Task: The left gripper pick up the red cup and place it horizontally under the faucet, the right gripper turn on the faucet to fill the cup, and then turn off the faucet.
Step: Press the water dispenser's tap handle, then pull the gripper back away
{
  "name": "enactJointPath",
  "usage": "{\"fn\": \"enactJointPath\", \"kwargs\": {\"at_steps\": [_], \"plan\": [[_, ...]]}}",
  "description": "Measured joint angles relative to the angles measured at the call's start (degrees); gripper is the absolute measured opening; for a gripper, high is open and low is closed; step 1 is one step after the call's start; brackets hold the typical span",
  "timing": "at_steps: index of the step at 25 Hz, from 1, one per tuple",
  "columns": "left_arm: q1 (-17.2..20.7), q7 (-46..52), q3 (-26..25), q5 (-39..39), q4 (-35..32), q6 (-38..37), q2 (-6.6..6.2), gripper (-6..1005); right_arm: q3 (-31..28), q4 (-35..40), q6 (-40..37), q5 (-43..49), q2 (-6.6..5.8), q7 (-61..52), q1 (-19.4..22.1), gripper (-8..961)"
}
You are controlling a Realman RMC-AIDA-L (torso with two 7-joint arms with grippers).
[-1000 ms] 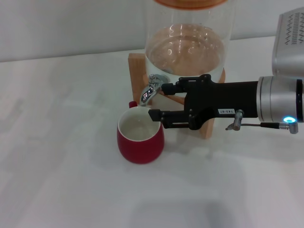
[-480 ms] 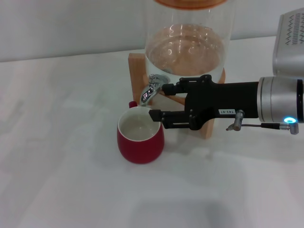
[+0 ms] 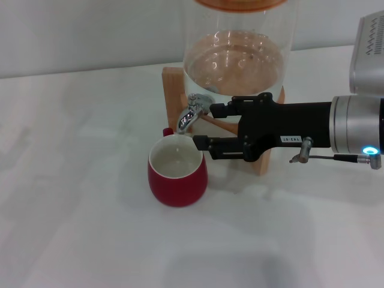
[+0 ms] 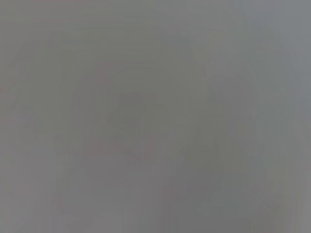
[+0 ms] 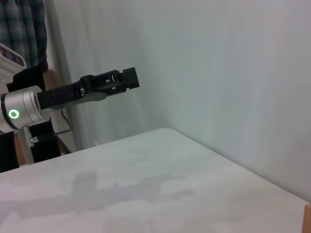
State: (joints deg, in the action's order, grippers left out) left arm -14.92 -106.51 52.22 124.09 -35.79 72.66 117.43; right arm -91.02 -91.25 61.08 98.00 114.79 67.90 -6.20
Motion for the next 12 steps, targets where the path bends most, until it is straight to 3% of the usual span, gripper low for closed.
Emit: {"fn": "enactJointPath", "kwargs": {"at_steps": [12], "plan": [[0.1, 0.1, -0.1, 0.0, -0.1, 0.0, 0.00, 777, -0.7, -4.2, 4.0, 0.0, -0.01, -0.9, 1.4, 720]]}}
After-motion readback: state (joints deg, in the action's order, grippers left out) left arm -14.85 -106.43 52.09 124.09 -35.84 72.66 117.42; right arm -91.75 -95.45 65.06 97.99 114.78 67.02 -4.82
